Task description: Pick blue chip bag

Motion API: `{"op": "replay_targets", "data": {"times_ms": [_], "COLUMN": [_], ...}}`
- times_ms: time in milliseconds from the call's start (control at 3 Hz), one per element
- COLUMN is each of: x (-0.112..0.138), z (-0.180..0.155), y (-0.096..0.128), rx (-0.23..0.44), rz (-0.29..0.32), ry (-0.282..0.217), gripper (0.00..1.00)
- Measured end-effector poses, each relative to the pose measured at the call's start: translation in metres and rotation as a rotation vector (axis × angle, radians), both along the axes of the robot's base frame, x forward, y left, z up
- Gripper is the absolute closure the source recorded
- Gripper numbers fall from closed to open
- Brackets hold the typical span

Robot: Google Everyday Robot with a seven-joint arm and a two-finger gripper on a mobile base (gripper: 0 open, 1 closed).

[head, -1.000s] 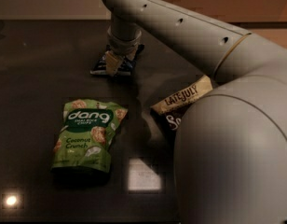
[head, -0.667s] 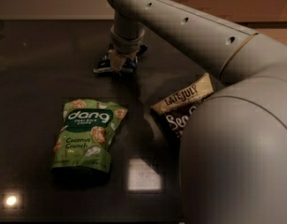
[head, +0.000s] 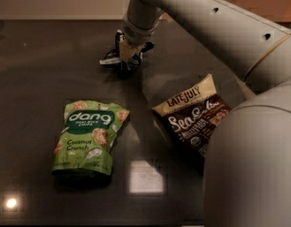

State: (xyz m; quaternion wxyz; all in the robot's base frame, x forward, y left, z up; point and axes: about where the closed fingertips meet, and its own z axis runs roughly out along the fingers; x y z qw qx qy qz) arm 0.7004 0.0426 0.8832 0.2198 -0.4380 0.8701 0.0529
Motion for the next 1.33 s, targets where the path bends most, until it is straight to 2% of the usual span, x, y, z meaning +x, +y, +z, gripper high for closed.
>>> {"op": "replay_targets", "data": {"times_ms": [667, 1000, 1333], "x": [-0.034, -0.047, -0.047], "z": [0.076, 0.1, 0.1], "y": [-0.008, -0.01, -0.01], "rx": [0.091, 0.115, 0.115], "rz": [0.16, 0.214, 0.214], "ry": [-0.051, -0.065, -0.065], "gripper": [1.0, 1.0, 1.0]}}
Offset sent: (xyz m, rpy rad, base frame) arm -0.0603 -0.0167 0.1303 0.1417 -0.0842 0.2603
